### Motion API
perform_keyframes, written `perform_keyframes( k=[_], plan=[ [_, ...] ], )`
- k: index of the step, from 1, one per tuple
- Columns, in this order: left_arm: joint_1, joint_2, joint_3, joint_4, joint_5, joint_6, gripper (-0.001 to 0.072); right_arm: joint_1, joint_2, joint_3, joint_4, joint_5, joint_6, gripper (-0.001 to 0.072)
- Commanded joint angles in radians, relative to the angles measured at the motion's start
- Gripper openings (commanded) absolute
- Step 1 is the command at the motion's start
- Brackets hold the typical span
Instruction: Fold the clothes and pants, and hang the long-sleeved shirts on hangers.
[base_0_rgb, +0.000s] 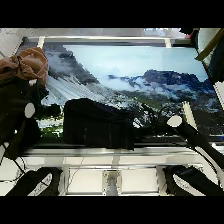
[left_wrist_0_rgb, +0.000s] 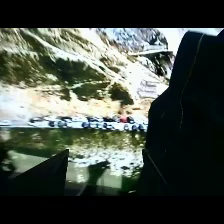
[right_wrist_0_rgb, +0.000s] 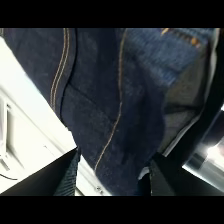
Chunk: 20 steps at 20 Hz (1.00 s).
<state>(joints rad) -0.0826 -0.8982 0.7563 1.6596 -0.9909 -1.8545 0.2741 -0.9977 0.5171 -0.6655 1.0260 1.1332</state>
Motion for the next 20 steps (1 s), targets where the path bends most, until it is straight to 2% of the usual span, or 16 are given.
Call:
perform_keyframes(
  k=[1, 3, 6, 9, 10, 11, 12, 14, 16, 20],
  plan=[
    [0.071, 0.029, -0.159, -0.292, 0.283, 0.153, 0.0497, 0.0, 0.001, 0.012, -0.01, -0.006, 0.0, 0.0468],
    [0.085, 0.007, -0.178, -0.473, 0.34, 0.324, 0.0496, 0.0, 0.001, 0.034, -0.011, 0.004, 0.0, 0.0468],
    [0.087, -0.061, -0.178, -0.606, 0.336, 0.471, 0.0497, 0.0, 0.001, 0.063, -0.016, 0.003, 0.0, 0.0468],
    [0.087, -0.095, -0.178, -0.815, 0.312, 0.66, 0.0497, 0.0, 0.001, 0.069, -0.017, 0.005, 0.004, 0.0468],
    [0.087, -0.091, -0.178, -0.861, 0.29, 0.702, 0.0471, 0.0, 0.001, 0.069, -0.018, 0.006, 0.004, 0.0468],
    [0.087, -0.089, -0.177, -0.872, 0.271, 0.703, 0.033, 0.0, 0.001, 0.069, -0.022, 0.006, 0.003, 0.0468],
    [0.087, -0.09, -0.177, -0.871, 0.256, 0.703, 0.0232, 0.0, 0.001, 0.072, -0.041, -0.002, 0.003, 0.0467],
    [0.087, -0.09, -0.177, -0.867, 0.24, 0.703, 0.0222, -0.019, 0.001, 0.087, -0.095, -0.026, 0.005, 0.0468],
    [0.087, -0.09, -0.177, -0.867, 0.242, 0.703, 0.0028, -0.069, 0.0, 0.1, -0.105, -0.067, 0.008, 0.0468],
    [0.087, -0.09, -0.177, -0.867, 0.242, 0.703, 0.0027, -0.169, -0.005, 0.1, -0.073, -0.082, 0.008, 0.047]
  ],
)
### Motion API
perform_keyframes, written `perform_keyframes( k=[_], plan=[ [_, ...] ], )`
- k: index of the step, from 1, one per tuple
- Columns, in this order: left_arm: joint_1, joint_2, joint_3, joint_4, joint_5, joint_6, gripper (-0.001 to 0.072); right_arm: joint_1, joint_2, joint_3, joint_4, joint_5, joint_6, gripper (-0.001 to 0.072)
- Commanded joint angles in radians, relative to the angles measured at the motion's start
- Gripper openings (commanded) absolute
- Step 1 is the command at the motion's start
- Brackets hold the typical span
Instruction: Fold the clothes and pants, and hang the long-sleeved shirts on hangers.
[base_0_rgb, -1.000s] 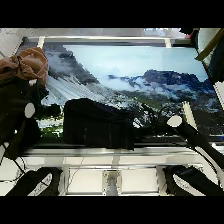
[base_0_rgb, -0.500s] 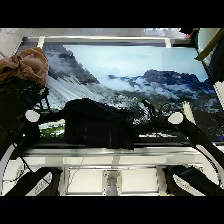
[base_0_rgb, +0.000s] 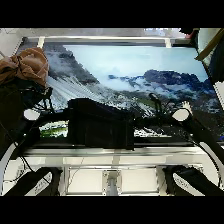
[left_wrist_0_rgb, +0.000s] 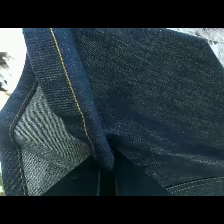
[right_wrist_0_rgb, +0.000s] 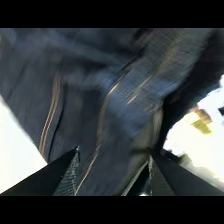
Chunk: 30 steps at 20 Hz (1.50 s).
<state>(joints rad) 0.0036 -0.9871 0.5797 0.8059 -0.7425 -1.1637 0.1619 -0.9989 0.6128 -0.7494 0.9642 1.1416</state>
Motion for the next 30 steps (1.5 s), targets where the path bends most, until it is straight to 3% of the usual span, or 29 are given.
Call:
perform_keyframes(
  k=[1, 9, 13, 15, 16, 17, 21, 26, 30],
  plan=[
    [0.001, -0.001, -0.001, -0.013, -0.006, 0.012, 0.0027, -0.063, -0.014, 0.005, 0.034, -0.014, -0.014, 0.047],
    [0.0, -0.001, -0.001, -0.013, -0.006, 0.012, 0.0027, -0.061, -0.222, 0.005, 0.162, -0.011, -0.174, 0.0469],
    [0.0, -0.001, -0.001, -0.013, -0.006, 0.012, 0.0027, -0.061, -0.257, 0.005, 0.393, 0.037, -0.348, 0.0437],
    [0.0, -0.001, 0.0, -0.014, -0.006, 0.012, 0.0027, -0.061, -0.257, 0.005, 0.433, 0.039, -0.374, 0.0354],
    [0.0, 0.0, 0.002, -0.014, -0.006, 0.012, 0.0027, -0.061, -0.256, 0.005, 0.447, 0.04, -0.378, 0.0168],
    [0.001, 0.005, 0.008, -0.014, -0.006, 0.012, 0.0027, -0.062, -0.254, 0.005, 0.468, 0.049, -0.381, 0.004],
    [0.055, 0.146, 0.129, -0.013, -0.057, 0.012, 0.0026, -0.064, -0.167, 0.103, 0.483, 0.332, -0.412, 0.0034],
    [0.247, 0.446, 0.427, 0.034, -0.201, -0.011, 0.0024, -0.063, 0.14, 0.423, 0.455, 0.399, -0.148, 0.0033],
    [0.303, 0.488, 0.77, 0.034, -0.354, -0.037, 0.0023, -0.003, 0.225, 0.799, 0.339, 0.363, 0.077, 0.0033]
  ],
)
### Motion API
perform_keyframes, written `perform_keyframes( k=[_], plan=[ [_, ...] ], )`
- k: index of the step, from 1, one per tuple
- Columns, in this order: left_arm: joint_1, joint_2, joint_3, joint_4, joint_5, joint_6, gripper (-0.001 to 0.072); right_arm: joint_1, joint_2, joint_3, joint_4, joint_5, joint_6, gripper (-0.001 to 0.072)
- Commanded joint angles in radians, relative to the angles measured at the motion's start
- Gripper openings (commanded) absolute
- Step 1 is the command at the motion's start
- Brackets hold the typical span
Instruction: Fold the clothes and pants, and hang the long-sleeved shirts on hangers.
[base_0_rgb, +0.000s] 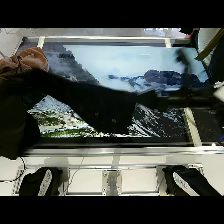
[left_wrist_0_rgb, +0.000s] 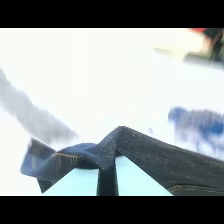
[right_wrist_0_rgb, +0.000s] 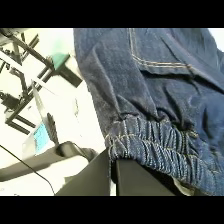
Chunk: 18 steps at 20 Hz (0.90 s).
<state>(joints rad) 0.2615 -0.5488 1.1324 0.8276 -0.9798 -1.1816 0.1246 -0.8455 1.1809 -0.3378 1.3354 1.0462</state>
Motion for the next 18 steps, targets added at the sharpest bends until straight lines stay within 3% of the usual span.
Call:
perform_keyframes(
  k=[1, 4, 7, 11, 13, 16, 18],
  plan=[
    [0.045, 0.043, 0.298, 0.014, -0.116, -0.018, 0.0023, 0.058, 0.072, 0.322, -0.1, -0.01, 0.206, 0.0033],
    [0.048, -0.008, 0.504, 0.043, -0.125, -0.023, 0.0023, 0.076, 0.072, 0.462, -0.196, -0.016, 0.298, 0.0032],
    [0.047, -0.105, 0.537, 0.035, -0.237, -0.042, 0.0023, 0.076, 0.04, 0.423, -0.269, 0.011, 0.351, 0.0031],
    [0.019, -0.322, 0.525, 0.032, -0.414, -0.087, 0.0024, 0.076, -0.067, 0.279, -0.274, 0.01, 0.343, 0.0031],
    [-0.047, -0.458, 0.499, 0.044, -0.439, -0.085, 0.0024, 0.076, -0.147, 0.183, -0.29, -0.01, 0.288, 0.0031],
    [-0.171, -0.694, 0.477, 0.14, -0.427, -0.055, 0.0025, 0.076, -0.305, 0.058, -0.367, -0.164, 0.231, 0.0031],
    [-0.234, -0.86, 0.477, 0.249, -0.328, -0.056, 0.0025, 0.069, -0.443, 0.03, -0.393, -0.307, 0.207, 0.0031]
  ],
)
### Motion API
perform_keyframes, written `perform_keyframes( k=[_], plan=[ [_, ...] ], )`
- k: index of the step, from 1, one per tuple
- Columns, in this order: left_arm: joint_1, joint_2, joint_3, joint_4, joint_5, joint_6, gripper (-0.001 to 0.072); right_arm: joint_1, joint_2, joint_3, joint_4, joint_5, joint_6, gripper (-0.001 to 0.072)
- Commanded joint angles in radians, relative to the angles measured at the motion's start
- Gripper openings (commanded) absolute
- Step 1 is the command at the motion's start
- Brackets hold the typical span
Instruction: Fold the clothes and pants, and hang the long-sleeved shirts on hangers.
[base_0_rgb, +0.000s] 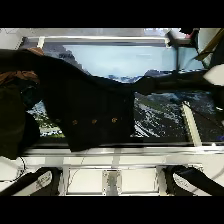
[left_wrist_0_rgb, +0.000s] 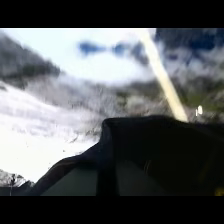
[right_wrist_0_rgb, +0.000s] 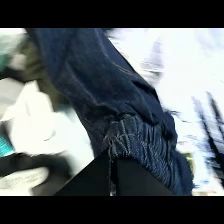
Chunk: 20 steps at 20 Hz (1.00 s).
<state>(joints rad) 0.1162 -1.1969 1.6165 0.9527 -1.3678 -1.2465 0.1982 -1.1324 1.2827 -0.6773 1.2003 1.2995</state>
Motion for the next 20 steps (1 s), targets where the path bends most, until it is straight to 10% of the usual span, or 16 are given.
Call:
perform_keyframes(
  k=[1, 7, 20],
  plan=[
    [-0.11, -0.29, -0.006, 0.158, 0.142, 0.008, 0.0025, -0.015, -0.235, -0.071, -0.048, -0.253, -0.06, 0.0031],
    [-0.153, -0.505, -0.006, 0.162, 0.55, 0.005, 0.0025, -0.101, -0.583, 0.071, 0.06, -0.543, -0.146, 0.0031],
    [-0.217, -0.119, -0.153, 0.248, 0.277, -0.027, 0.0023, -0.104, -0.509, 0.276, -0.271, -0.108, -0.242, 0.0033]
  ],
)
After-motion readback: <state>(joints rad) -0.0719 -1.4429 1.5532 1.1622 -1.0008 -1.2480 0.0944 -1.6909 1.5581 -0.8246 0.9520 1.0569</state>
